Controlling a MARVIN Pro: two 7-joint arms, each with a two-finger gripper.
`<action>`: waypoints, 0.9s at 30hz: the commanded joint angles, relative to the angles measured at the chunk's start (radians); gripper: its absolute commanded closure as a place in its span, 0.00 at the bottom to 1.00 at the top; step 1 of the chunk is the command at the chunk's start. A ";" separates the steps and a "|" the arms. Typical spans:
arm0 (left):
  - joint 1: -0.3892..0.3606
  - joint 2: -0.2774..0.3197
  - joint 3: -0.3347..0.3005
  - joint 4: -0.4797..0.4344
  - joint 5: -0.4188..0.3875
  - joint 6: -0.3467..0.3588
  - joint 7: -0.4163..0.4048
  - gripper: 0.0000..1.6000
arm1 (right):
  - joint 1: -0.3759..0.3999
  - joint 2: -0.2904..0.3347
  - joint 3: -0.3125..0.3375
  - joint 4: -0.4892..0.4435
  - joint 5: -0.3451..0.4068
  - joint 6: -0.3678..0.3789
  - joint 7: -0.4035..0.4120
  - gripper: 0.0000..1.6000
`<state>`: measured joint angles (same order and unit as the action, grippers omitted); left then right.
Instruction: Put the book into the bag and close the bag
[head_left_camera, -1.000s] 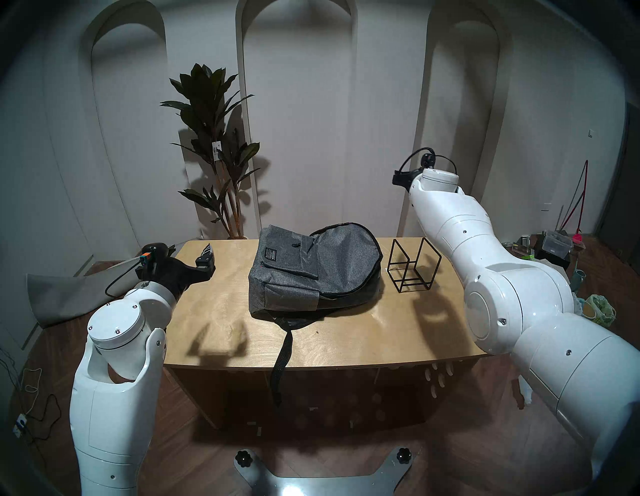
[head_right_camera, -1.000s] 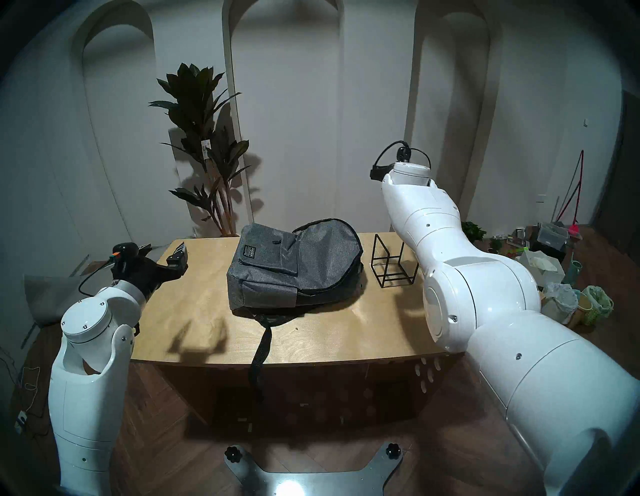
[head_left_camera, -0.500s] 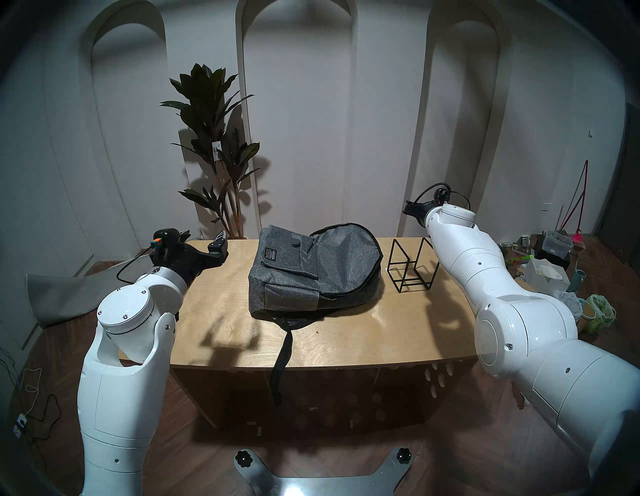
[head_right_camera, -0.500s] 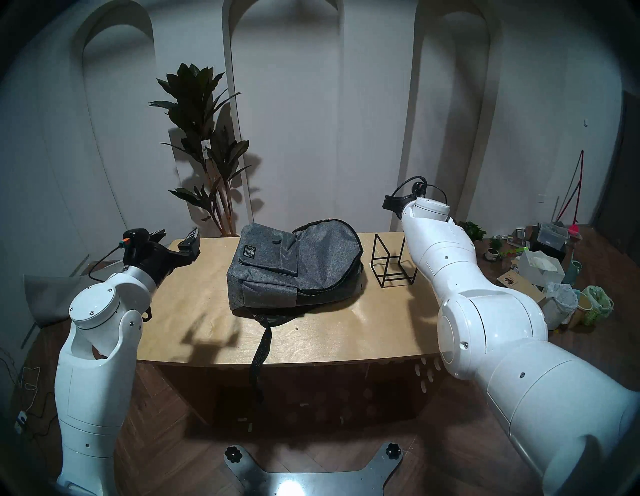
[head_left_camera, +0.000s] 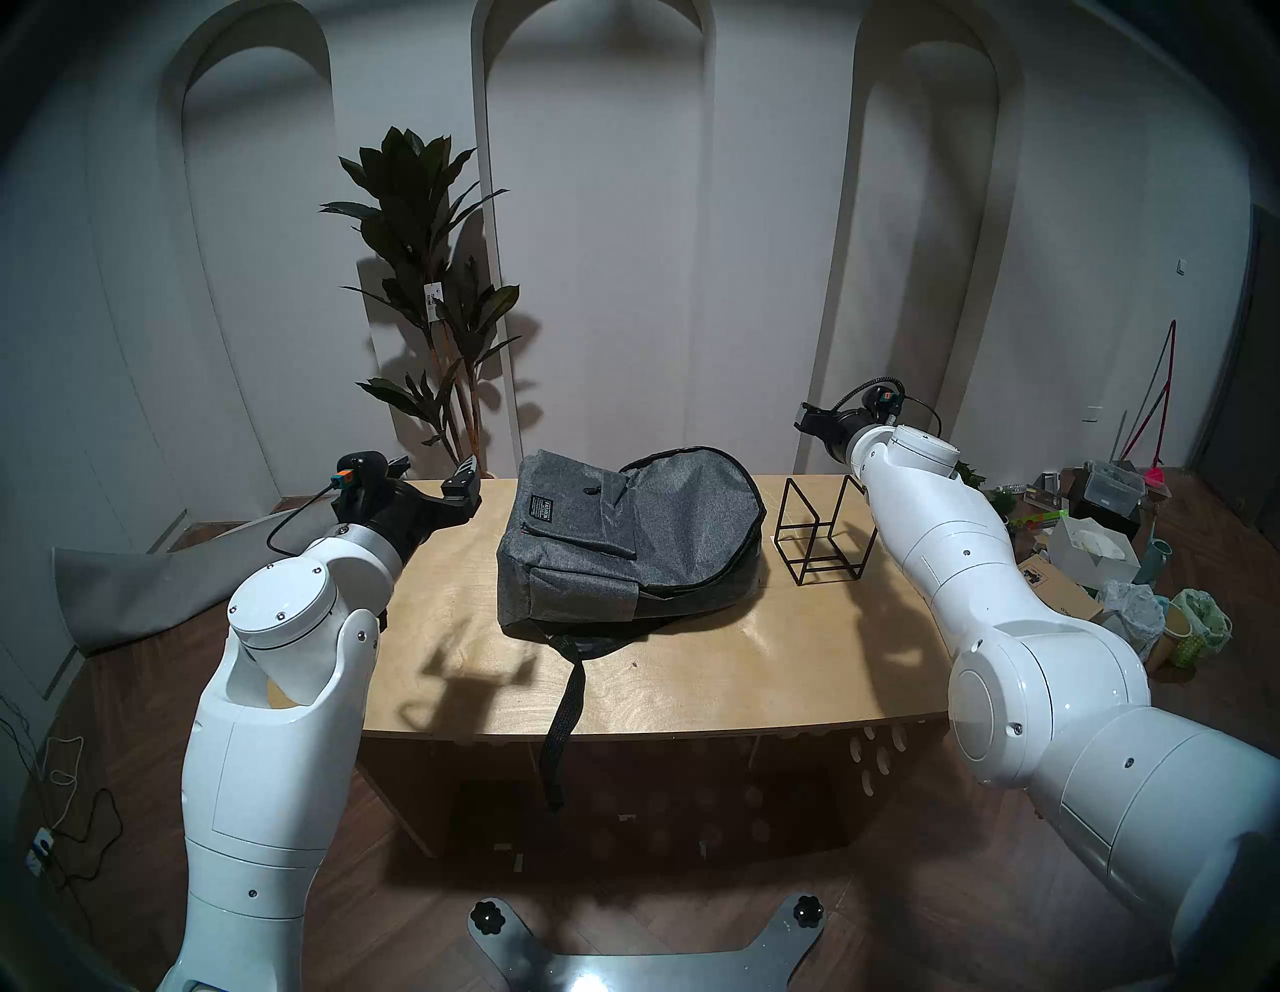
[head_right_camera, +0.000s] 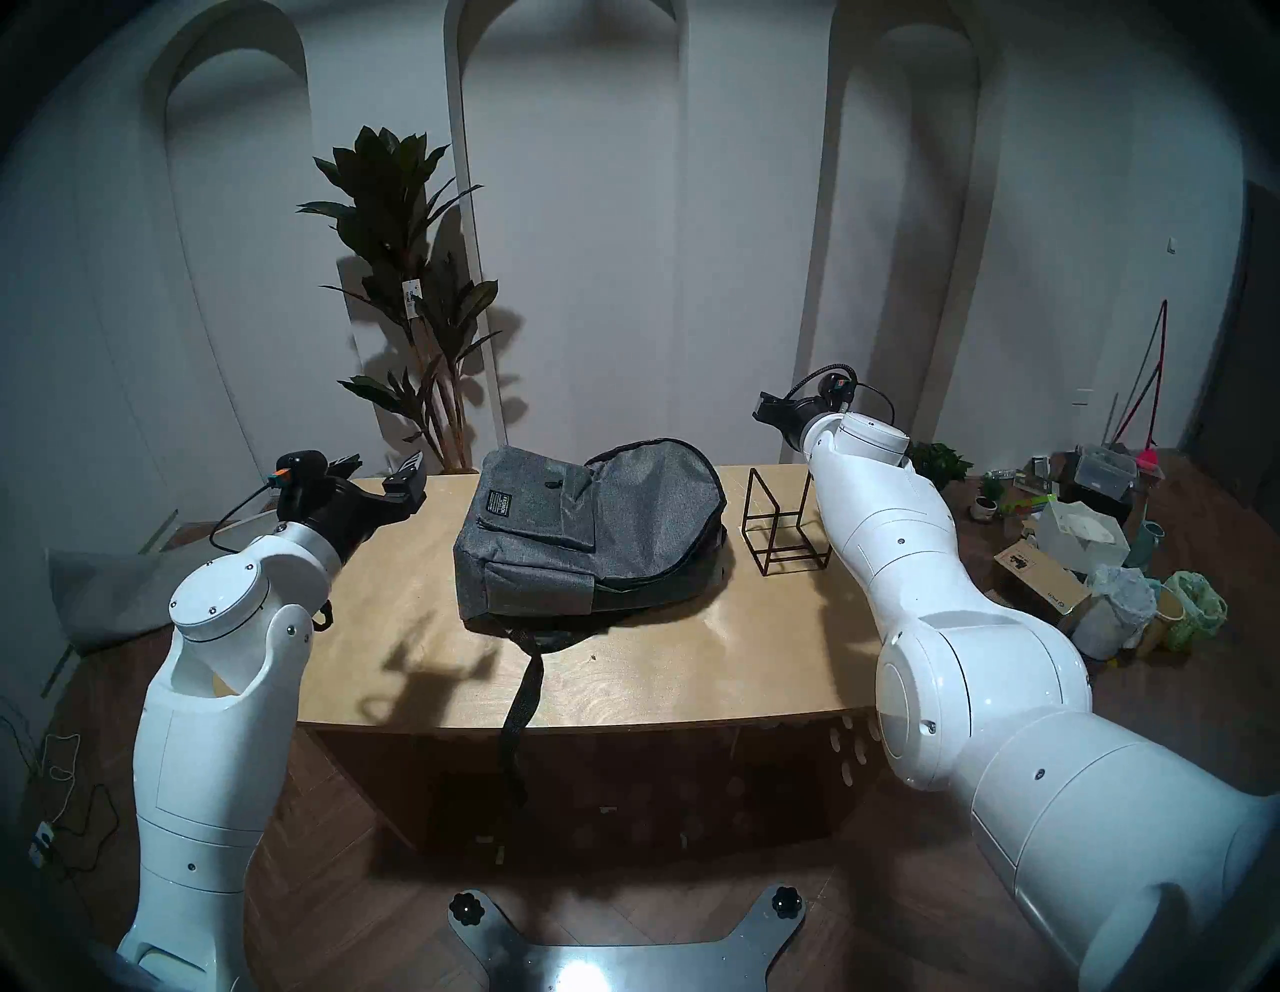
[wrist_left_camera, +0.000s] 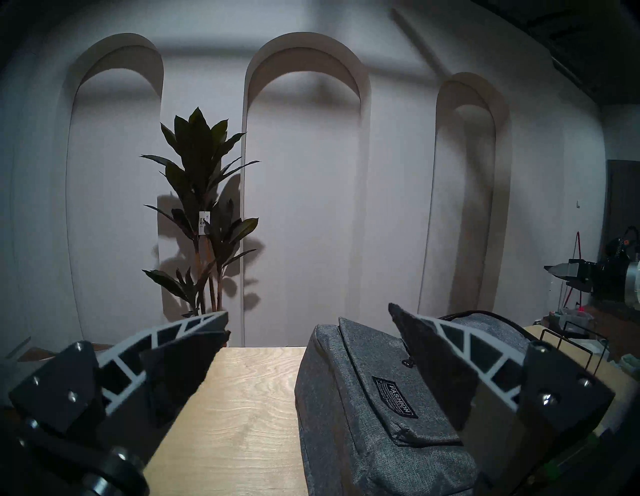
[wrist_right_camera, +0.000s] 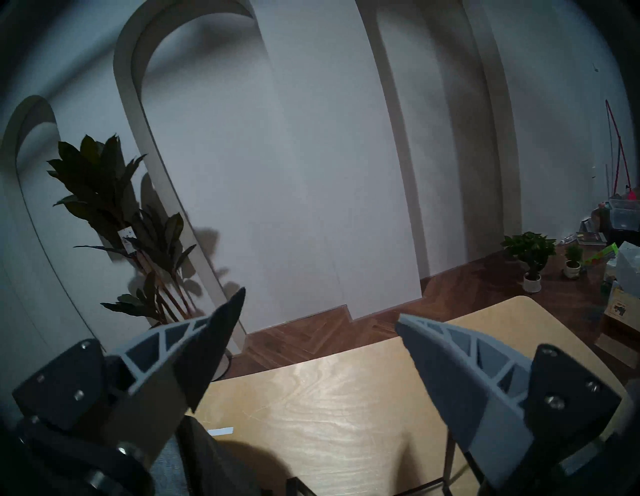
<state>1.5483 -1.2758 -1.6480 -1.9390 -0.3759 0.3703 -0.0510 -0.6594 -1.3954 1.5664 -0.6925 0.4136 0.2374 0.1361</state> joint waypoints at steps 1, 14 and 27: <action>-0.081 -0.010 0.014 0.018 0.000 -0.027 -0.001 0.00 | -0.022 -0.013 0.004 -0.074 0.028 -0.019 0.075 0.00; -0.158 -0.030 0.049 0.103 -0.010 -0.050 -0.006 0.00 | -0.104 -0.016 0.008 -0.166 0.061 -0.040 0.195 0.00; -0.206 -0.039 0.066 0.211 0.003 -0.094 -0.002 0.00 | -0.209 -0.007 0.019 -0.292 0.088 -0.073 0.302 0.00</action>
<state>1.4023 -1.3150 -1.5817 -1.7500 -0.3893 0.3140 -0.0593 -0.8267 -1.4097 1.5806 -0.8955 0.4842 0.1920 0.3814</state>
